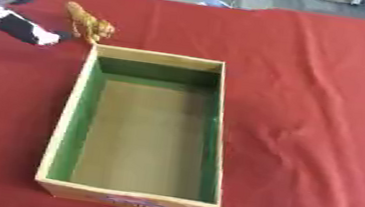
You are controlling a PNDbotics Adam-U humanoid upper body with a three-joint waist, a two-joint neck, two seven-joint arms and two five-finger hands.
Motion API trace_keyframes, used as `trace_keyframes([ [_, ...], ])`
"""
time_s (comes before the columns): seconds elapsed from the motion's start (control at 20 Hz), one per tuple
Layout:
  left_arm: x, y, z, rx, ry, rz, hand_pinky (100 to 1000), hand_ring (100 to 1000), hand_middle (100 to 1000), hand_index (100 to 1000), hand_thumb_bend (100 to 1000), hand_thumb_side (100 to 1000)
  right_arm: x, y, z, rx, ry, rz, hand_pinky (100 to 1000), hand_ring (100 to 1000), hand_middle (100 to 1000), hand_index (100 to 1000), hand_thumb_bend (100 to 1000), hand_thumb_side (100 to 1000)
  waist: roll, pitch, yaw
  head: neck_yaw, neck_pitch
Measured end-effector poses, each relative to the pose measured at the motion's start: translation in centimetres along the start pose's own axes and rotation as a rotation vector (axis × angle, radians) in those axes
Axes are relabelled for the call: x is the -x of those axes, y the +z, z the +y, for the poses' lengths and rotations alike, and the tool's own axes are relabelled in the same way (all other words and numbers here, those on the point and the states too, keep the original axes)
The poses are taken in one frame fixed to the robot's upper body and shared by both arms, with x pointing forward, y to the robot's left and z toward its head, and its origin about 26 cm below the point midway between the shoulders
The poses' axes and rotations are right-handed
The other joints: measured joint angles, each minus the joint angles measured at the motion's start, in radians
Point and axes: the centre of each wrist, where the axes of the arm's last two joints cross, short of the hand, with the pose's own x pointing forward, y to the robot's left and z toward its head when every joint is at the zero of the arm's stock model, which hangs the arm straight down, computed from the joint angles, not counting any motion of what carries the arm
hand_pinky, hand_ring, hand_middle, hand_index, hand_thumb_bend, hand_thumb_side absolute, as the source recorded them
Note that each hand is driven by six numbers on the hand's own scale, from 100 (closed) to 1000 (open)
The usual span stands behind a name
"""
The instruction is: Pick up objects on the table and place them in the box.
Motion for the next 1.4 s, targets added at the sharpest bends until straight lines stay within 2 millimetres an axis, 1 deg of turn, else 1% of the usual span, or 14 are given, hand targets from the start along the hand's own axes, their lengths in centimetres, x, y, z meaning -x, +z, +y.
trace_keyframes([
  [0.05,0.1,0.0,0.1,0.017,-0.010,-0.001,825,855,893,1000,346,525,0.0,0.0,0.0,-0.002,-0.001,0.001,846,593,572,720,100,693,0.000,0.001,0.000,0.000,0.000],
  [0.3,0.4,-0.2,0.8,0.090,-0.066,-0.002,818,848,886,1000,305,482,0.0,0.0,0.1,-0.008,-0.002,0.002,847,592,571,720,100,693,0.000,0.010,-0.002,0.001,-0.002],
  [0.55,0.3,-0.4,2.9,0.118,-0.128,0.002,813,838,879,1000,261,452,0.0,0.0,0.1,-0.014,-0.003,0.002,848,591,569,720,100,694,0.000,0.022,-0.008,0.010,-0.014],
  [0.7,0.1,-0.4,4.2,0.128,-0.173,0.001,814,838,872,1000,260,452,0.0,0.0,0.2,-0.018,-0.004,0.003,848,591,567,719,100,695,-0.002,0.029,-0.009,0.011,-0.019],
  [0.85,-0.1,-0.5,4.9,0.135,-0.215,0.000,815,839,872,1000,260,452,0.0,0.1,0.3,-0.022,-0.005,0.003,849,591,567,718,100,695,-0.002,0.036,-0.009,0.014,-0.023],
  [1.0,-0.2,-0.5,5.0,0.141,-0.249,0.003,816,841,876,1000,248,433,0.0,0.1,0.3,-0.024,-0.005,0.004,849,591,566,718,100,695,-0.002,0.039,-0.011,0.017,-0.027],
  [1.2,0.0,-0.7,4.6,0.173,-0.273,0.012,811,837,871,1000,227,413,-0.1,0.0,0.3,-0.026,-0.007,0.000,849,591,566,717,100,695,-0.002,0.044,-0.015,0.021,-0.028],
  [1.4,-0.1,-0.9,4.3,0.191,-0.273,0.011,806,832,865,1000,222,405,-0.1,-0.1,0.4,-0.027,-0.009,-0.002,850,592,565,717,100,695,-0.002,0.050,-0.020,0.026,-0.036],
])
